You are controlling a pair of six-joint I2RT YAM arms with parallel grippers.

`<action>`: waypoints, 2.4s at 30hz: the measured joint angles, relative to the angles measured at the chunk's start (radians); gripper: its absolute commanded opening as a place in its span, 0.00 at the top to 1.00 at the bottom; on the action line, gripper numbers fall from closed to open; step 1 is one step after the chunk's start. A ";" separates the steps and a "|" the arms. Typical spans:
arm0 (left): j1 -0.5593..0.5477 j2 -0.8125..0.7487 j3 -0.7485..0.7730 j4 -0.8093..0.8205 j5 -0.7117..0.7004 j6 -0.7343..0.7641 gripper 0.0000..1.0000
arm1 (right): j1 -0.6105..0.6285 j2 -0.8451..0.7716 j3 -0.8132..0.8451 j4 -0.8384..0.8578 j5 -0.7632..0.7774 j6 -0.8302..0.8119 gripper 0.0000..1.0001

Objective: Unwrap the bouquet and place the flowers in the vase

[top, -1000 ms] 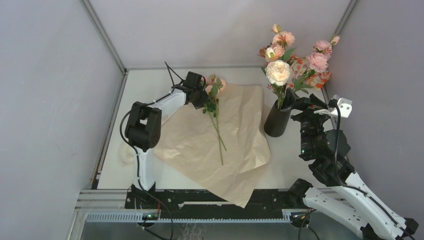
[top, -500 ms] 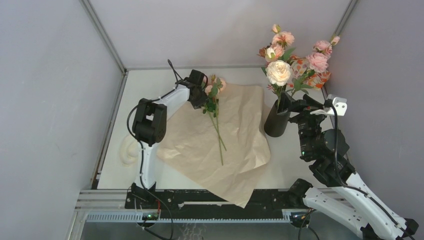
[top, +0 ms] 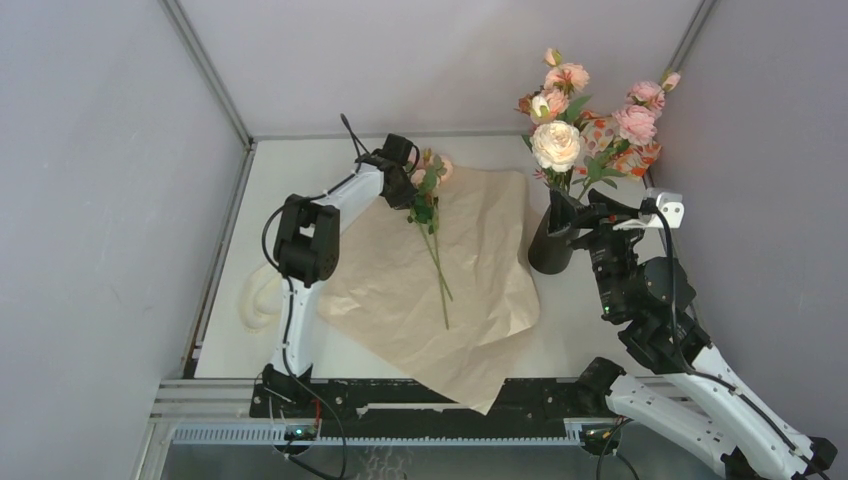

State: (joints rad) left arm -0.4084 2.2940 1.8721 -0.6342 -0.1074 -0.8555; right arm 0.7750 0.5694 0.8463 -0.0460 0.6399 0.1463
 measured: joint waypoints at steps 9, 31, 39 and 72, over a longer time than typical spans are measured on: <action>0.001 -0.011 -0.027 0.031 0.003 0.003 1.00 | 0.000 -0.001 0.000 -0.008 -0.047 0.021 0.14; 0.001 -0.681 -0.332 0.126 -0.179 0.124 1.00 | 0.014 -0.002 0.000 -0.070 -0.179 0.029 0.13; -0.145 -0.962 -0.376 0.229 -0.241 0.269 1.00 | 0.018 -0.059 0.000 -0.107 -0.150 0.044 0.11; -0.665 -0.786 -0.108 1.021 0.132 0.584 1.00 | 0.019 -0.416 0.012 -0.351 0.015 0.121 0.10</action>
State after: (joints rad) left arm -1.0733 1.5082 1.7638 0.3866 0.0242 -0.2710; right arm 0.7937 0.1532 0.8585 -0.3965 0.6552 0.2668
